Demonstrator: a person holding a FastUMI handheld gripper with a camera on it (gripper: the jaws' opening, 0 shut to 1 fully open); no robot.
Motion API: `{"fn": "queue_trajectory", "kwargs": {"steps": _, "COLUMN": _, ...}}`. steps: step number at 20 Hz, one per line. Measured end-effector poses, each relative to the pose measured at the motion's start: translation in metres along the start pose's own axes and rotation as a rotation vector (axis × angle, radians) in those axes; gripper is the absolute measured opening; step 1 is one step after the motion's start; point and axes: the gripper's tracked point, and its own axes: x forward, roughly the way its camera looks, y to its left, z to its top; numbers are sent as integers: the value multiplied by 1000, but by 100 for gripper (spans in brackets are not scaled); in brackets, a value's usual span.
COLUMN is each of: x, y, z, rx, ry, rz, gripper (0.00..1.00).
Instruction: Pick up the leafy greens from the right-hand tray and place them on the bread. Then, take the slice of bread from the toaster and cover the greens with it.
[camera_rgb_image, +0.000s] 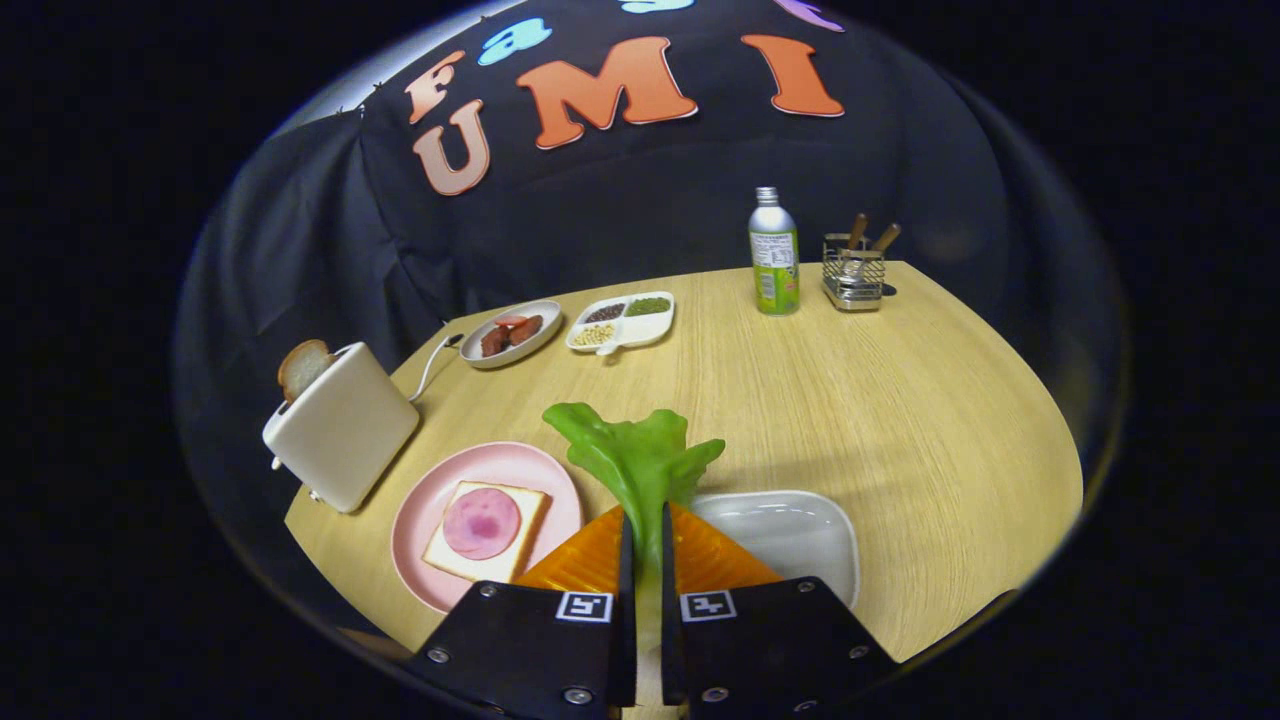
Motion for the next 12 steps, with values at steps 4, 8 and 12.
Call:
{"fn": "queue_trajectory", "kwargs": {"steps": 4, "x": 7, "y": 30, "z": 2, "rx": -24, "ry": -10, "rz": 73, "gripper": 10}}
{"fn": "queue_trajectory", "kwargs": {"steps": 8, "x": 12, "y": 61, "z": 1, "rx": -41, "ry": -11, "rz": 147, "gripper": 11}}
{"fn": "queue_trajectory", "kwargs": {"steps": 12, "x": 21, "y": 82, "z": -6, "rx": -74, "ry": 9, "rz": 184, "gripper": 10}}
